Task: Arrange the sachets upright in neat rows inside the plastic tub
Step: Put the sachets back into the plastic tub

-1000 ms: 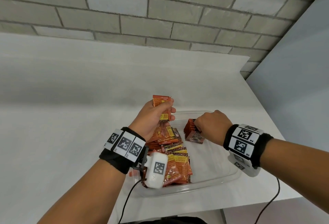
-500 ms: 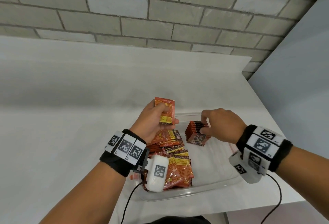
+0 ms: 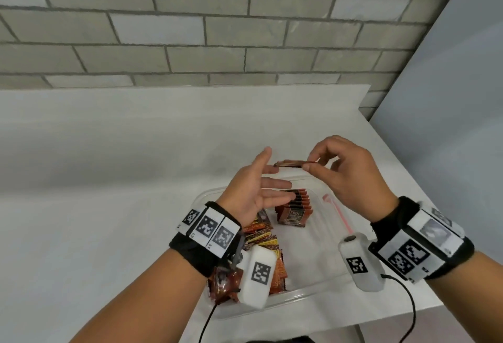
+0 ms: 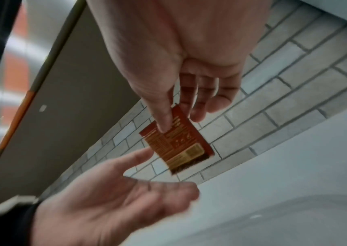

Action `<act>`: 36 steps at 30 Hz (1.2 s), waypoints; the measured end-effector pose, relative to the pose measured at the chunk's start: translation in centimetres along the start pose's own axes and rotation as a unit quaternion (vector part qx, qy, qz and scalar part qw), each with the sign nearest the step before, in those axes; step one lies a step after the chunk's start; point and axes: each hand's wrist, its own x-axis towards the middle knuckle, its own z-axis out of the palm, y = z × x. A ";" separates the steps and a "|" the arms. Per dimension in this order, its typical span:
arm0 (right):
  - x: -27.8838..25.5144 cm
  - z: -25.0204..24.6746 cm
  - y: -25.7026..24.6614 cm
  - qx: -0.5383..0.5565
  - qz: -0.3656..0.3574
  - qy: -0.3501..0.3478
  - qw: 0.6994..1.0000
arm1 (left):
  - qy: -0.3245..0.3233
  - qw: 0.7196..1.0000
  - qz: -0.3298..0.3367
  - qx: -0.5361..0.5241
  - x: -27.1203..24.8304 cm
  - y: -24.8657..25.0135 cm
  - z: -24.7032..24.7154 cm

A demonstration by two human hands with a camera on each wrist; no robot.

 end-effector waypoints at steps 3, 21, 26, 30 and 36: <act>-1.3 0.4 1.0 -0.054 -0.054 -0.082 0.994 | -0.026 0.998 0.043 -0.048 0.0 0.0 0.2; 0.2 -0.9 1.2 0.210 0.195 0.002 0.958 | -0.003 0.988 0.127 0.083 0.6 -0.2 1.9; 0.4 -0.7 0.8 0.314 0.248 0.007 0.917 | 0.032 0.986 0.150 0.061 0.9 -0.5 1.8; 0.3 -1.0 1.3 0.260 0.228 -0.020 0.938 | 0.009 0.987 0.129 0.094 0.8 -0.8 1.4; 1.0 -1.5 1.1 0.246 0.228 -0.029 0.942 | 0.019 0.985 0.150 0.085 0.7 -0.4 1.1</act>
